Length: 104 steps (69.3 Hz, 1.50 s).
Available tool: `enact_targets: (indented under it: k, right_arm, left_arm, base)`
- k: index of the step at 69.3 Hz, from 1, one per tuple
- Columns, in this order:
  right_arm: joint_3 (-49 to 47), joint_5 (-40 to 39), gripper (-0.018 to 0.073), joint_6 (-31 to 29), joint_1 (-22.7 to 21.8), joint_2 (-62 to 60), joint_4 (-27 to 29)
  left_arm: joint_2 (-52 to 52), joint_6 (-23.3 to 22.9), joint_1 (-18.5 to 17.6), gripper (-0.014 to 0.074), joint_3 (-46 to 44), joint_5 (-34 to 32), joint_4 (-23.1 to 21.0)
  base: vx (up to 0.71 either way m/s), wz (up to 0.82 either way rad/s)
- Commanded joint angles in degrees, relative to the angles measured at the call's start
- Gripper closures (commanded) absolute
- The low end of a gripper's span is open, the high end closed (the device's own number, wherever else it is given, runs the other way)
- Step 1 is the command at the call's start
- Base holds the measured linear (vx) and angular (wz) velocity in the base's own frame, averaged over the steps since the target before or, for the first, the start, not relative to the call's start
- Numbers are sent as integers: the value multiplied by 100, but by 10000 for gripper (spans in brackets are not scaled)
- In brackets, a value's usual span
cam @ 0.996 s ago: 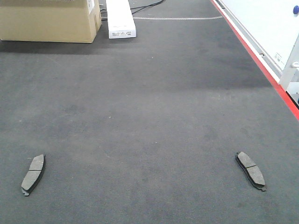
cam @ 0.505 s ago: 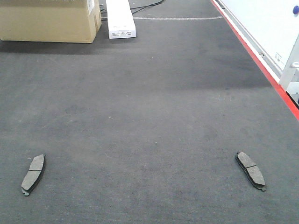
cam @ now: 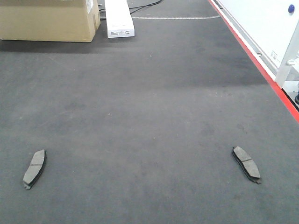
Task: Move and align brake pads A on conveyor
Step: 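Raise the open right gripper away from the placed pad, then drive away from the conveyor past the seated people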
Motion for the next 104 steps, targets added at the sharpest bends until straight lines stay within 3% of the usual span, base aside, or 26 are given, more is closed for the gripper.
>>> enact_targets:
  k: [1, 47, 104]
  right_arm:
    - [-145, -405, -33, -11, -12, 67, -63]
    - [-145, -408, -33, -11, -12, 77, -63]
    - [-145, -408, -33, -11, -12, 77, -63]
  left_arm:
    - [26, 9, -15, 62, -134, -399, -69]
    - [26, 9, -15, 62, -134, -399, -69]
    - [26, 9, -15, 62, -134, -399, -69]
  base:
    - [-8, 1]
    - [-18, 1]
    - [-31, -31]
